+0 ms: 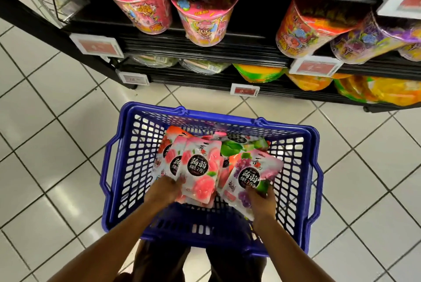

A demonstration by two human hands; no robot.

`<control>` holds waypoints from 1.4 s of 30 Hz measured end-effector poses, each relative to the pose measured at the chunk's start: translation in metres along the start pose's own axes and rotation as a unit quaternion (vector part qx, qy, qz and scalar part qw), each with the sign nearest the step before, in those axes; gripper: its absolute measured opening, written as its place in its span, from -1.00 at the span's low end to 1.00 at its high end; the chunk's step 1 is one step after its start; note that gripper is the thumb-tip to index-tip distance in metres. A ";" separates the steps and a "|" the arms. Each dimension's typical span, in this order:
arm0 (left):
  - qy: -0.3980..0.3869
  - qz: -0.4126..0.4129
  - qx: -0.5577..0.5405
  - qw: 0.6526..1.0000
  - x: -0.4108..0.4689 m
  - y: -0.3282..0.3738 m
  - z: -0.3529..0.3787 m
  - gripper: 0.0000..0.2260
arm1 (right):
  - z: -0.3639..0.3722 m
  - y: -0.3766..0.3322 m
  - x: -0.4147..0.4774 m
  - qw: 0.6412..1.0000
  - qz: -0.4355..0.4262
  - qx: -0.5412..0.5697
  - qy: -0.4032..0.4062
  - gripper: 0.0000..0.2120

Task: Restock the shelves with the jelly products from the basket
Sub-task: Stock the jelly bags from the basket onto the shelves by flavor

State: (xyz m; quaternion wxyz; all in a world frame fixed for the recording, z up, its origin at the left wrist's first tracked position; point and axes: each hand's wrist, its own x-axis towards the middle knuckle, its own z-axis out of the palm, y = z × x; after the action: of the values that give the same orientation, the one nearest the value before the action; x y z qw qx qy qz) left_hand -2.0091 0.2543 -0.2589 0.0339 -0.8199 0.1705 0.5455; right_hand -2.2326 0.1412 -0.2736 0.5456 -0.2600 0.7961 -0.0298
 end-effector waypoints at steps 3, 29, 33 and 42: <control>0.190 0.029 -0.070 0.979 0.022 -0.015 -0.005 -0.86 | 0.006 0.002 -0.007 0.961 -0.136 -0.199 0.137 -0.37; -0.087 -0.041 -0.361 0.927 0.021 -0.017 0.000 -0.79 | 0.052 -0.012 -0.012 0.976 0.042 -0.043 -0.208 -0.68; -0.117 -0.023 -0.401 0.908 0.004 -0.013 -0.006 -0.73 | 0.049 -0.028 -0.027 0.948 -0.007 -0.119 -0.296 -0.68; -0.096 0.025 -0.477 0.873 -0.124 0.008 -0.112 -0.24 | -0.014 -0.099 -0.152 0.940 -0.027 0.069 -0.333 -0.59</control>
State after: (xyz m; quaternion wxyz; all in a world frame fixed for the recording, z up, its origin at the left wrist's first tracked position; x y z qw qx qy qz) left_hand -1.9560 0.2502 -0.1004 -0.3588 -0.6756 -0.0939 0.6372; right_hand -2.1665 0.1205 -0.1053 0.7952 -0.2385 0.5574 -0.0107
